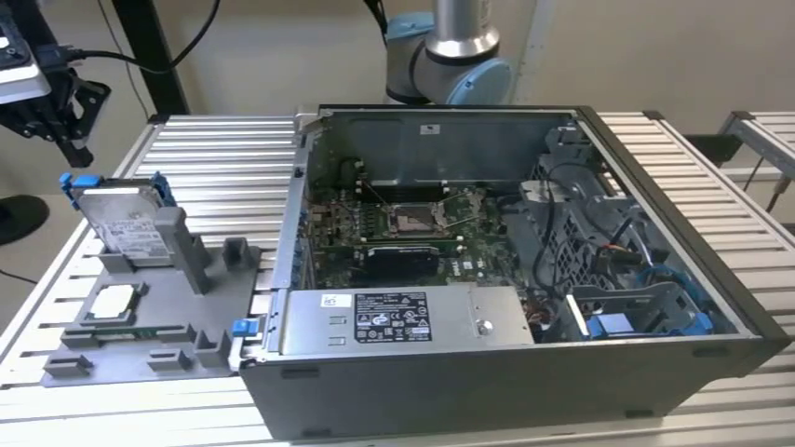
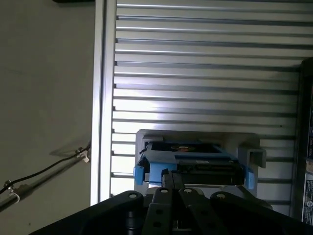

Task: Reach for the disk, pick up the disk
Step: 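Reach for the disk, then pick up the disk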

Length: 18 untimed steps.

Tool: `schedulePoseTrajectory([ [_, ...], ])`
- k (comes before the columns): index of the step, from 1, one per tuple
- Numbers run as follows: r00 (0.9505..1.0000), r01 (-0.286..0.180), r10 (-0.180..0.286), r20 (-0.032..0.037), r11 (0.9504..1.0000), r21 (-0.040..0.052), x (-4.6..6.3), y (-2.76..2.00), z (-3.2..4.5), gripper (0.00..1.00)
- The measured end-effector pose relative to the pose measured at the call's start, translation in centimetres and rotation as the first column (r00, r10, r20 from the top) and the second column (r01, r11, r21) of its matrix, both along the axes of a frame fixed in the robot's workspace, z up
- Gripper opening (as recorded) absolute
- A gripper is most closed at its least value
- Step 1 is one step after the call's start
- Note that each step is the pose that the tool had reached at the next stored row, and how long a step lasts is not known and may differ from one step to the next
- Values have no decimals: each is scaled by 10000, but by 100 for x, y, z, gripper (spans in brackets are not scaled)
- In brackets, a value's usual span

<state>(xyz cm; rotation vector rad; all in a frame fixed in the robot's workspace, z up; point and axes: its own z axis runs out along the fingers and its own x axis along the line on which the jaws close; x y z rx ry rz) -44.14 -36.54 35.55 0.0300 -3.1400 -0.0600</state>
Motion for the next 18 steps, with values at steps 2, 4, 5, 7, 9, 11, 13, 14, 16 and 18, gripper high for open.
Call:
schedulePoseTrajectory([
  [2, 10000, -13, 13, 0, 10000, 0, -1, 0, 0, 0],
  [4, 10000, -99, 99, 0, 10000, -1, -3, -1, 0, 0],
  [5, 9999, -168, 168, 0, 9999, 0, -4, -1, 0, 0],
  [7, 9995, -325, 325, 0, 9995, 0, -7, 0, 0, 0],
  [9, 9987, -502, 502, -1, 9987, 0, -8, 0, 0, 0],
  [11, 9977, -684, 684, -2, 9977, 0, -9, 0, 1, 0],
  [13, 9964, -850, 850, -1, 9964, 0, -9, 0, 0, 0],
  [14, 9958, -914, 914, 0, 9958, 0, -9, 0, 0, 0],
  [16, 9955, -943, 943, 0, 9955, 0, -9, 0, 0, 0],
  [18, 9955, -946, 946, 0, 9955, 0, -9, 0, 0, 0],
])
